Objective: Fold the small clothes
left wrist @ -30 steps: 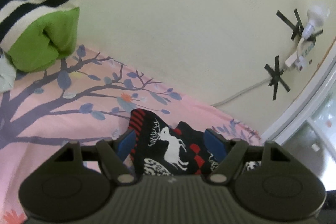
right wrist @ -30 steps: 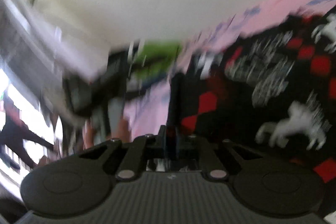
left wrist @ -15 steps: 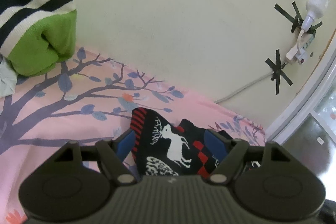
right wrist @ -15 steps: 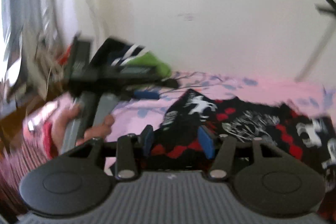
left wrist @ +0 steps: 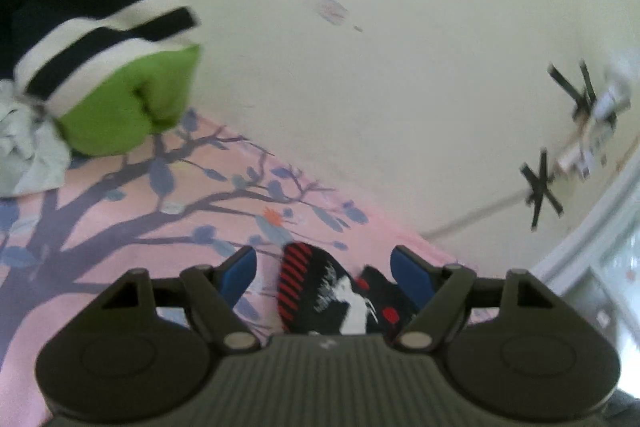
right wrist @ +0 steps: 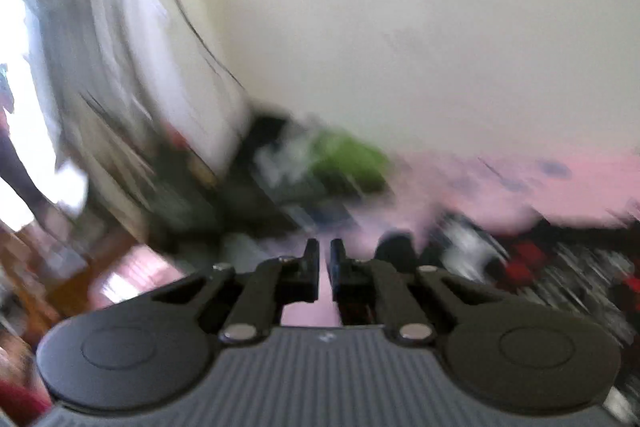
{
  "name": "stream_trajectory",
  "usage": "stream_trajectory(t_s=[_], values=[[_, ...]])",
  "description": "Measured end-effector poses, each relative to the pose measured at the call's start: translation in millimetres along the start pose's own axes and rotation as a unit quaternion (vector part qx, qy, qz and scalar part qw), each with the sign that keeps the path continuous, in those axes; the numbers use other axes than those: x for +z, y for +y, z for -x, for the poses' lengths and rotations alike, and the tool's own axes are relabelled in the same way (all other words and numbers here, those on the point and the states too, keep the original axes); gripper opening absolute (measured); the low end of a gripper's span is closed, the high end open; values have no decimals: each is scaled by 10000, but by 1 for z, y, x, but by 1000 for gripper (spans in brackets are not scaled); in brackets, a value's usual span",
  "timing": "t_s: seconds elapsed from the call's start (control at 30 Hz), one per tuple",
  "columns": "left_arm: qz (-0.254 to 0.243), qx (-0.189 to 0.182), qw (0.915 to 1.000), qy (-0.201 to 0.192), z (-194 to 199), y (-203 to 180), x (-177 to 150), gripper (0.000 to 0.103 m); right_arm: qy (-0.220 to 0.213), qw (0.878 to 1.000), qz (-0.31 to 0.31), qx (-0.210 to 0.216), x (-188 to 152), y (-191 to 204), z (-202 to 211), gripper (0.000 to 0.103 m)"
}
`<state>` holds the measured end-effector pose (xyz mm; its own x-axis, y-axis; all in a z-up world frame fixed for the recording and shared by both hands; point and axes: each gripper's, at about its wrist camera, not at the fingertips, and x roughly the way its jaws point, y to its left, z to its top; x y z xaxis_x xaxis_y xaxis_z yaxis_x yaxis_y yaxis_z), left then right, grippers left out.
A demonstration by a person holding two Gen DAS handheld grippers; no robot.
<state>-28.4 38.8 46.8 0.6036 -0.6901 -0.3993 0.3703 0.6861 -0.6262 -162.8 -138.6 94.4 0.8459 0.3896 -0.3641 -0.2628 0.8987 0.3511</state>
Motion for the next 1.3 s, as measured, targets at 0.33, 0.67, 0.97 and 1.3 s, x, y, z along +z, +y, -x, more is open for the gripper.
stream_trajectory(t_s=[0.33, 0.67, 0.97, 1.3], values=[[317, 46, 9995, 81, -2, 14, 5, 76, -176, 9973, 140, -696, 4, -19, 24, 2], [423, 558, 9943, -808, 48, 43, 32, 76, 1506, 9515, 2600, -664, -52, 53, -69, 37], [528, 434, 9948, -756, 48, 49, 35, 76, 2164, 9513, 2078, -701, -45, 37, -124, 0], [331, 369, 9974, -518, 37, 40, 30, 76, 129, 9883, 56, -1516, -16, -48, 39, 0]])
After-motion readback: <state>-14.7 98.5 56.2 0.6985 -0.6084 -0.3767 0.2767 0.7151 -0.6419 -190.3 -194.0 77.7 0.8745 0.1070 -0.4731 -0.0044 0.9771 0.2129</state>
